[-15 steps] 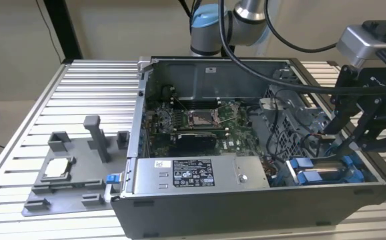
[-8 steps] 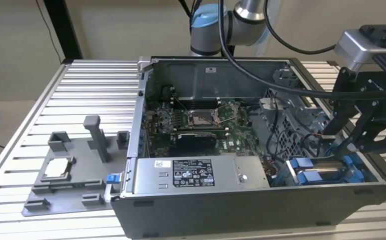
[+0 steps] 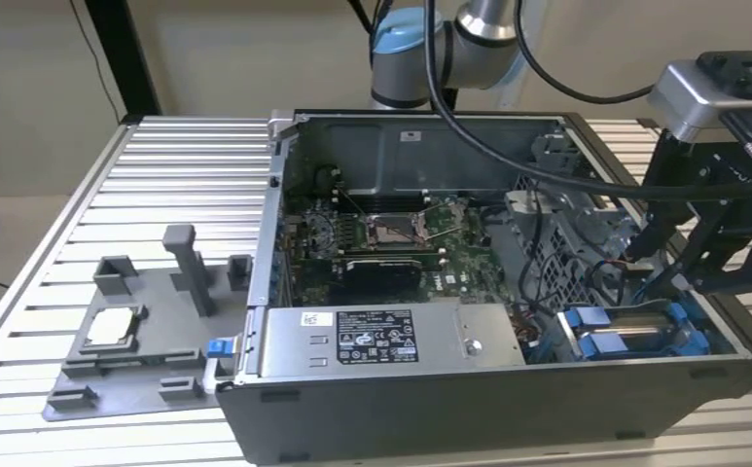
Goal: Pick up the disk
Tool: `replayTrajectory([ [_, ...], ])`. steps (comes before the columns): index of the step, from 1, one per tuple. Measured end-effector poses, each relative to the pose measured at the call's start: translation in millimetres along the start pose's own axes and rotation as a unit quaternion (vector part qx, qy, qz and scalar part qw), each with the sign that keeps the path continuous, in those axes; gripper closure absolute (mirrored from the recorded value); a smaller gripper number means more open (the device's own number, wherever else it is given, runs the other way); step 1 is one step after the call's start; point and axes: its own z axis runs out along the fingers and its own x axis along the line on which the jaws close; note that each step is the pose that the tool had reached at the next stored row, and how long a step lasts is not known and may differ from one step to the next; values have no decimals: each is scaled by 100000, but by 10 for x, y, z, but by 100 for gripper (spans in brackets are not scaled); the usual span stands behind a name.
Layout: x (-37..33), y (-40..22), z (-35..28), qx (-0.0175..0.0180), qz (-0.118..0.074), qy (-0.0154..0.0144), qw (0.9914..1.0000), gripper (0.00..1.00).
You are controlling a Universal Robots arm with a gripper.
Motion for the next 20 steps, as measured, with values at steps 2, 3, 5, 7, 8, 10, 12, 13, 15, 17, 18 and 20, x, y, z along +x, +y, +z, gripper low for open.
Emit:
replayTrajectory([
  [2, -19, -3, 4, 311, -60, -836, 99996, 0],
  [3, -26, -6, 7, 520, -89, -1068, 99993, 0],
  [5, -34, -18, 11, 1115, -167, -1257, 99986, 0],
  [7, -37, -24, 23, 1507, -215, -1308, 99980, 0],
  [8, -40, -26, 31, 1585, -229, -1293, 99979, 0],
  [10, -60, -27, 61, 1649, -237, -1295, 99978, 0],
  [12, -95, -27, 90, 1675, -239, -1333, 99977, 0],
  [13, -113, -27, 103, 1684, -240, -1366, 99976, 0],
  [15, -150, -32, 126, 1710, -241, -1438, 99975, 0],
  [17, -171, -49, 144, 1772, -253, -1490, 99973, 0],
  [18, -177, -60, 154, 1826, -259, -1489, 99972, 0],
  [20, -183, -80, 176, 1926, -271, -1492, 99970, 0],
])
